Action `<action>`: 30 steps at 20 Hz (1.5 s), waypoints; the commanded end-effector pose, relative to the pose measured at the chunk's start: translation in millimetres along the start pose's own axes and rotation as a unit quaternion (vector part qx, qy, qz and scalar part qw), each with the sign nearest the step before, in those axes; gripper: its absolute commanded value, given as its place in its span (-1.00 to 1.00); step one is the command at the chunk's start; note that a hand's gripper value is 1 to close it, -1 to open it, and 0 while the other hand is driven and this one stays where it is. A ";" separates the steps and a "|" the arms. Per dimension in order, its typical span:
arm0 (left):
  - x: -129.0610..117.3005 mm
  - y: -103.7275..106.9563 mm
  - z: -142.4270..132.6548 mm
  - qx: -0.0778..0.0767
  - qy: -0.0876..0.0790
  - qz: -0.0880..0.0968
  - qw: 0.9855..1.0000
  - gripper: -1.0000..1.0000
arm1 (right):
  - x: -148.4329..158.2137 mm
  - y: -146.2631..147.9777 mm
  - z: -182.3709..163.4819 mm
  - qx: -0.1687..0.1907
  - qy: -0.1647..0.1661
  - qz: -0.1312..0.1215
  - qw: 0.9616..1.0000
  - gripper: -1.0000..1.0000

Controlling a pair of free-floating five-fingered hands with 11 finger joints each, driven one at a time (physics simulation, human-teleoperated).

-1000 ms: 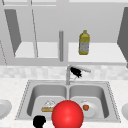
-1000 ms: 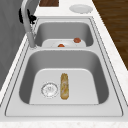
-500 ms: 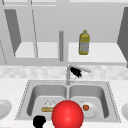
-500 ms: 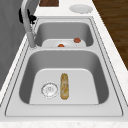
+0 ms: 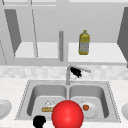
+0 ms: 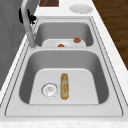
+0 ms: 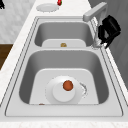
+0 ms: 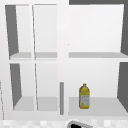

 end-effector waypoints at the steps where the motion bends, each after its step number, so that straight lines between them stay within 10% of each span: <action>1: 0.0 0.0 0.0 0.000 0.000 0.000 1.000 0.00 | 43.7 1.6 5.1 -0.008 0.004 -0.008 1.000 1.00; 7: 0.0 0.0 0.0 0.000 0.000 0.000 1.000 0.00 | 35.7 0.8 6.1 -0.006 -0.028 -0.025 0.999 1.00; 8: 0.0 0.0 0.0 0.000 0.000 0.000 1.000 0.00 | 33.7 1.6 5.6 -0.006 -0.034 -0.027 0.999 -1.00; 18: 0.0 0.0 0.0 0.000 0.000 0.000 1.000 0.00 | -2.9 8.3 -11.2 0.003 -0.095 -0.062 0.994 -1.00; 30: 0.0 0.0 0.0 0.000 0.000 0.000 1.000 0.00 | -18.3 19.2 -29.0 -0.007 -0.218 -0.143 0.965 -1.00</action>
